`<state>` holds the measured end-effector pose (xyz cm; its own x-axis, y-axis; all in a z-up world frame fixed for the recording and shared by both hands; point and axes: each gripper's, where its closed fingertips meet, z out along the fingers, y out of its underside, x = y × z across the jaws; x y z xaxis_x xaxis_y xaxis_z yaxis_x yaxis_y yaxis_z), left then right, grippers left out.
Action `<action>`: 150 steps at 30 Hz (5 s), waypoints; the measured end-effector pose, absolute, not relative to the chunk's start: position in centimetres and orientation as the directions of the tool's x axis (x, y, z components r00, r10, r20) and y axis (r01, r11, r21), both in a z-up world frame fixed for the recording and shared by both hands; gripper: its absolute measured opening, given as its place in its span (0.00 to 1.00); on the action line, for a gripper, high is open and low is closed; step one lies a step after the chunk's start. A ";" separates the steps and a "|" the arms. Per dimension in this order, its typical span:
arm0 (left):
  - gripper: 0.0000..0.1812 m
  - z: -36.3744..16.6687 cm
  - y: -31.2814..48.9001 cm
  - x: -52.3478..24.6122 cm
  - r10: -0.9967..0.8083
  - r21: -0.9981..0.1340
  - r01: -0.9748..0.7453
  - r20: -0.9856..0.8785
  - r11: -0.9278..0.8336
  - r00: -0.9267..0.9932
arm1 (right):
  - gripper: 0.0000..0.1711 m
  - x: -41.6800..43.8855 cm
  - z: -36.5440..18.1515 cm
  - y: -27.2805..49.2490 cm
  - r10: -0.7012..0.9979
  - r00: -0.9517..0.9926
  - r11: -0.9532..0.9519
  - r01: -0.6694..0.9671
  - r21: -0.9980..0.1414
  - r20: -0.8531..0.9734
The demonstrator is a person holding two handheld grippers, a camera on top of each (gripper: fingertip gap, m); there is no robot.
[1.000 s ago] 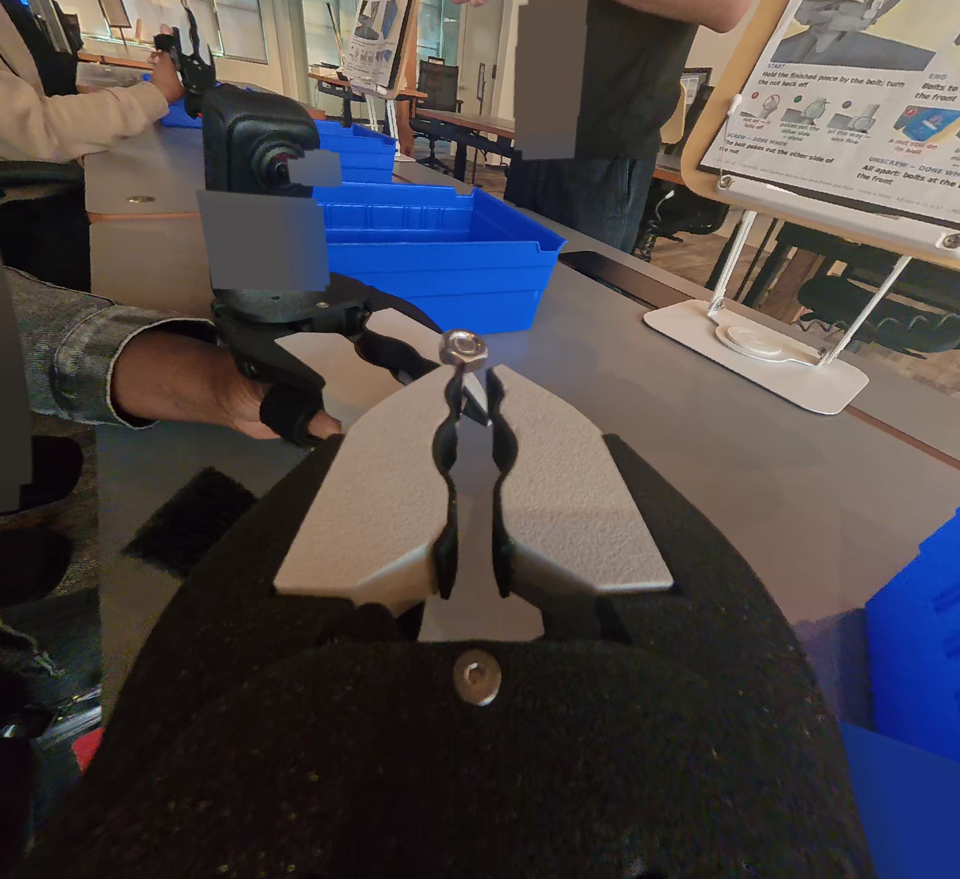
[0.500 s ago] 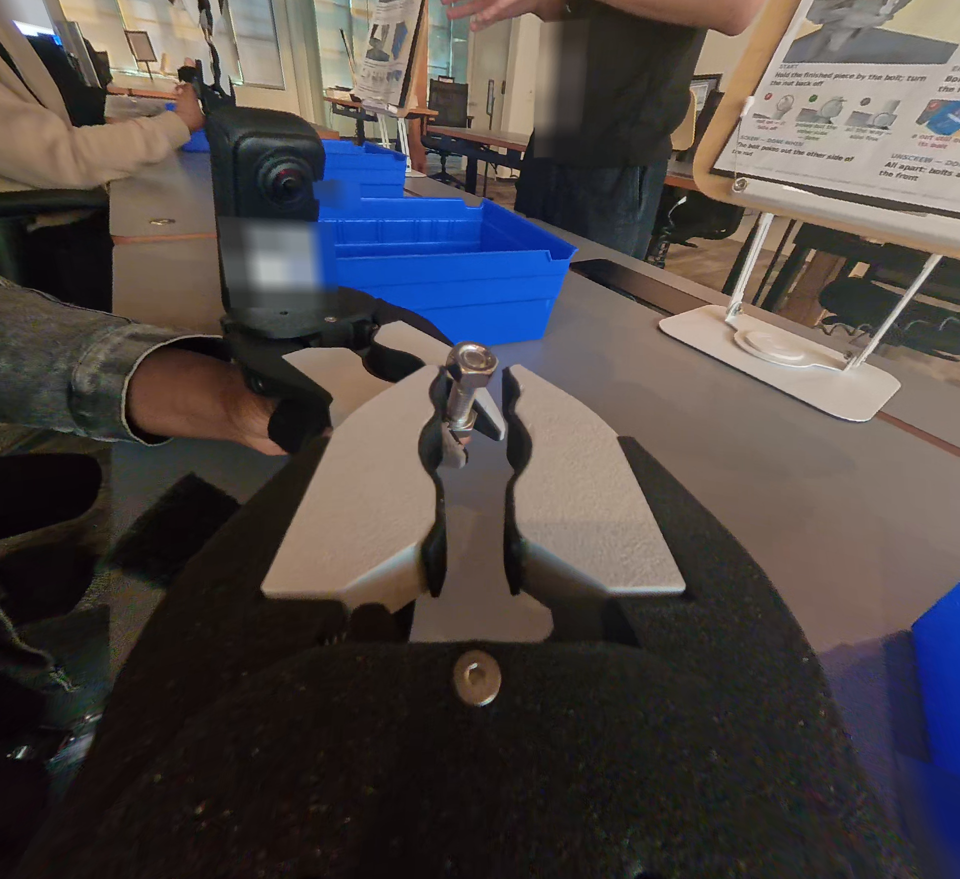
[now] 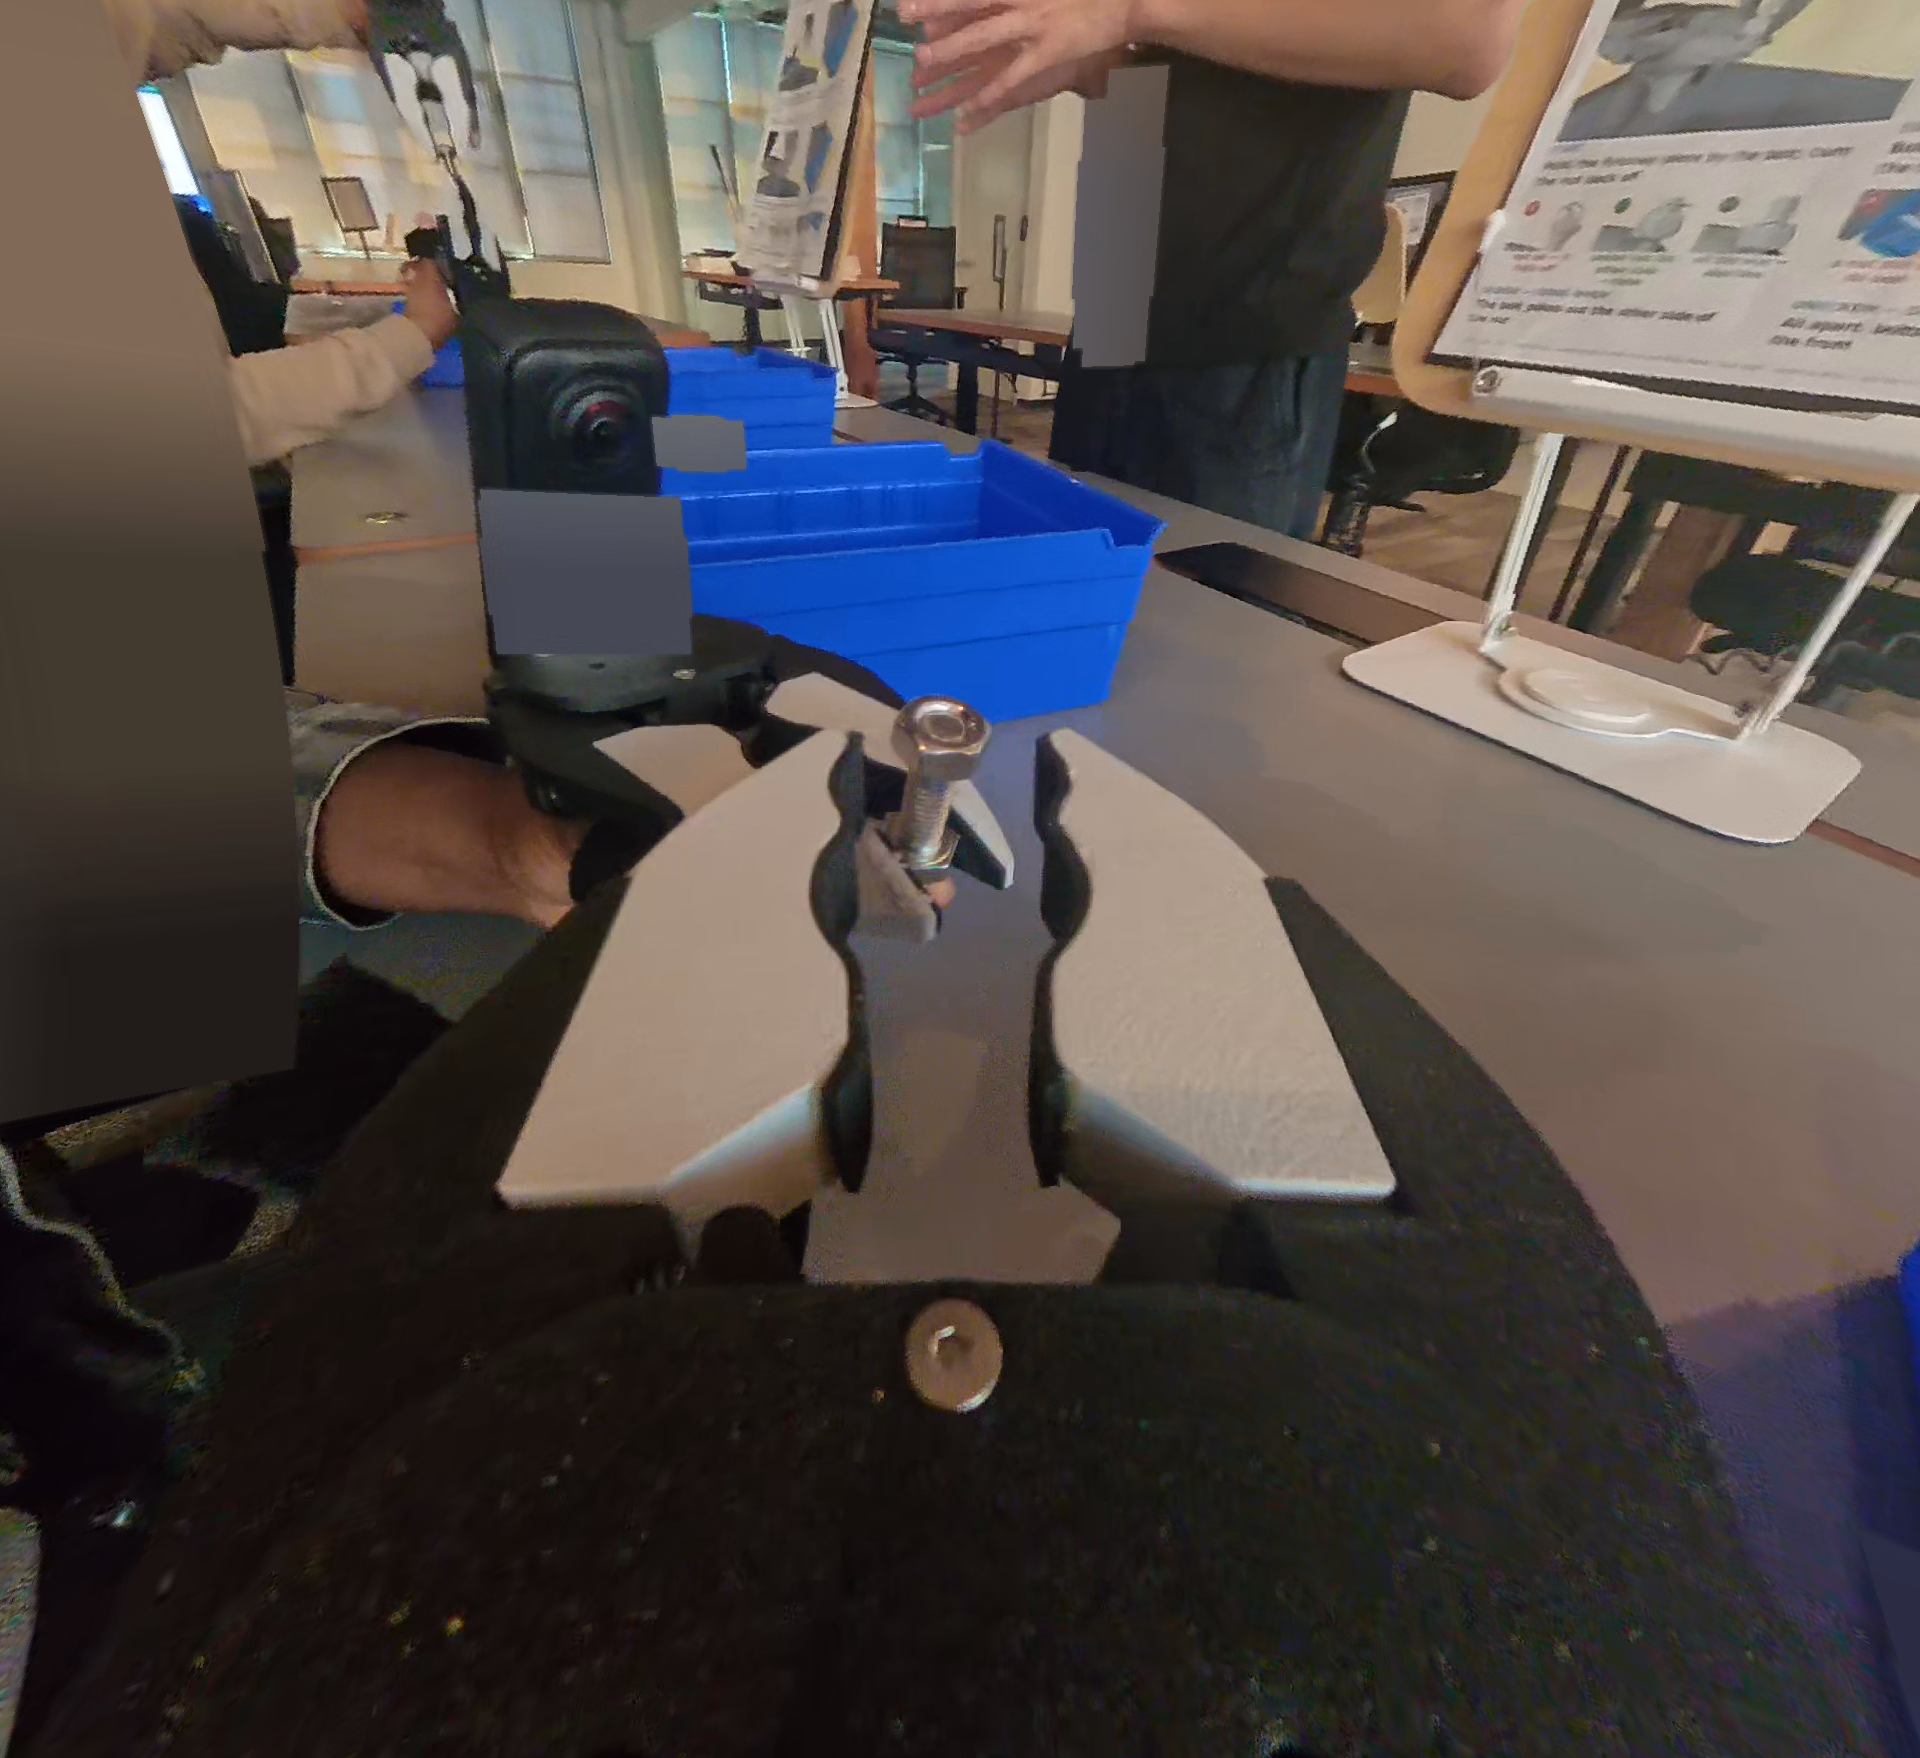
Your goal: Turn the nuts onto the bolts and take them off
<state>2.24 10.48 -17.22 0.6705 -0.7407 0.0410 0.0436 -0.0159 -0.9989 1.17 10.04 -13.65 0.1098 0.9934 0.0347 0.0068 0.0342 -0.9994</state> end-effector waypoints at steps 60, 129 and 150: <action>0.10 -17.2 10.4 2.3 -0.745 -0.999 0.044 0.039 -0.013 0.666 | 0.20 0.9 -13.8 10.2 0.993 0.113 0.026 0.012 -1.000 0.027; 0.10 -16.5 12.9 -6.4 -0.313 -0.989 0.136 0.113 0.052 0.943 | 0.06 -7.6 -13.5 13.4 0.939 -0.338 -0.065 -0.009 -0.998 -0.059; 0.10 -16.6 12.9 -6.1 -0.327 -0.992 0.116 0.094 0.049 0.940 | 0.23 -7.7 -13.0 12.6 0.926 -0.366 -0.110 -0.040 -0.993 -0.088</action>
